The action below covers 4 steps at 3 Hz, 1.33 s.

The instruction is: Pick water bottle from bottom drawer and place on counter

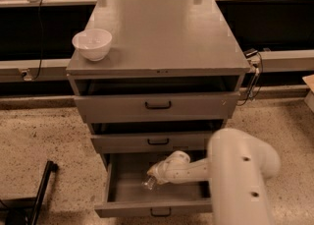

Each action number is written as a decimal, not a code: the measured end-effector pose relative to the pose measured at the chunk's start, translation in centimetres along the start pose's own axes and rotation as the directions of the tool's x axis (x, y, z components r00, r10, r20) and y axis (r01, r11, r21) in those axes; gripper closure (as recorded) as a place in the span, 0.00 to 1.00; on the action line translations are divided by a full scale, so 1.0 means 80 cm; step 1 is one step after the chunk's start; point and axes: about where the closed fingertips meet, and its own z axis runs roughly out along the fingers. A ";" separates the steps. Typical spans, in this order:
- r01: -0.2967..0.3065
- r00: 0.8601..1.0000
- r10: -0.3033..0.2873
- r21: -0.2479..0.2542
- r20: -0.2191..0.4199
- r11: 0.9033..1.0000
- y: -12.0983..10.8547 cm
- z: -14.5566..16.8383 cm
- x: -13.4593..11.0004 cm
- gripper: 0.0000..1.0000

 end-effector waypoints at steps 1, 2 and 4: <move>0.007 1.000 -0.010 0.168 0.016 0.986 -0.031 -0.068 -0.031 0.96; 0.100 0.994 -0.111 0.295 0.022 0.950 -0.043 -0.128 -0.096 1.00; 0.123 0.992 -0.112 0.508 -0.051 0.853 -0.044 -0.235 -0.111 1.00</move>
Offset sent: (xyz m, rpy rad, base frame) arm -0.1477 -0.0846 0.2459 0.4082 -0.5658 -0.0066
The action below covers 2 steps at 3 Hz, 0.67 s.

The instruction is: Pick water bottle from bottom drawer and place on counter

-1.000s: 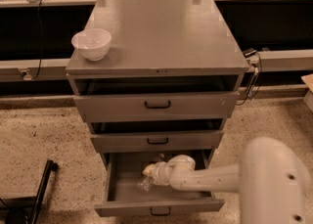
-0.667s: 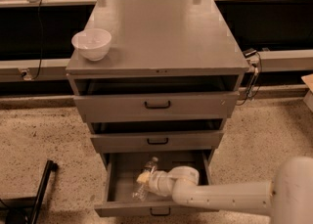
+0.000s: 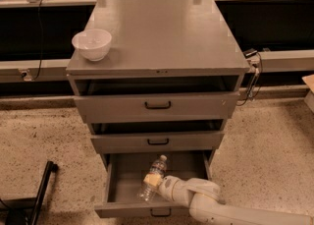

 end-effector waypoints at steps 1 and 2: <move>0.011 0.999 -0.010 -0.026 0.038 1.000 0.002 -0.002 -0.003 1.00; 0.103 0.992 -0.111 0.113 0.064 0.988 -0.082 -0.045 -0.009 1.00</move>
Offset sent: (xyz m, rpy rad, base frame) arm -0.0293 0.0071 0.2159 0.2007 -0.3218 0.2332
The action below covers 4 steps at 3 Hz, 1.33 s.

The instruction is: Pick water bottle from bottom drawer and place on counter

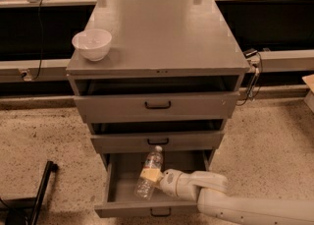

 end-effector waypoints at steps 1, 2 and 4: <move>0.058 0.998 -0.060 0.090 0.015 0.994 -0.082 -0.052 0.018 1.00; 0.097 0.994 -0.103 0.168 0.025 0.981 -0.173 -0.103 0.049 1.00; 0.181 0.983 -0.178 0.188 -0.033 0.965 -0.377 -0.185 0.138 1.00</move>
Offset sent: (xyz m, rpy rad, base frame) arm 0.0187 -0.0384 0.3163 0.1633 -0.2475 0.1635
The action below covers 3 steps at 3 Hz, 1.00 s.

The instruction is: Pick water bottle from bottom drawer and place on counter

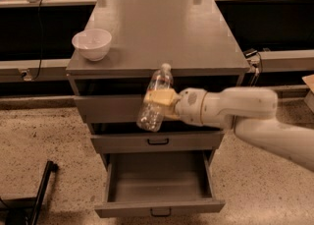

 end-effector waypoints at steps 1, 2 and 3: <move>0.046 0.998 -0.047 -0.034 -0.045 0.998 -0.088 -0.006 0.048 1.00; 0.110 0.986 -0.124 -0.131 -0.109 0.985 -0.132 -0.008 0.104 1.00; 0.140 0.968 -0.183 -0.239 -0.169 0.961 -0.141 -0.010 0.151 1.00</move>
Offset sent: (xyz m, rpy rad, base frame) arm 0.0956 0.0357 0.1656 -0.1440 0.1149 -0.2482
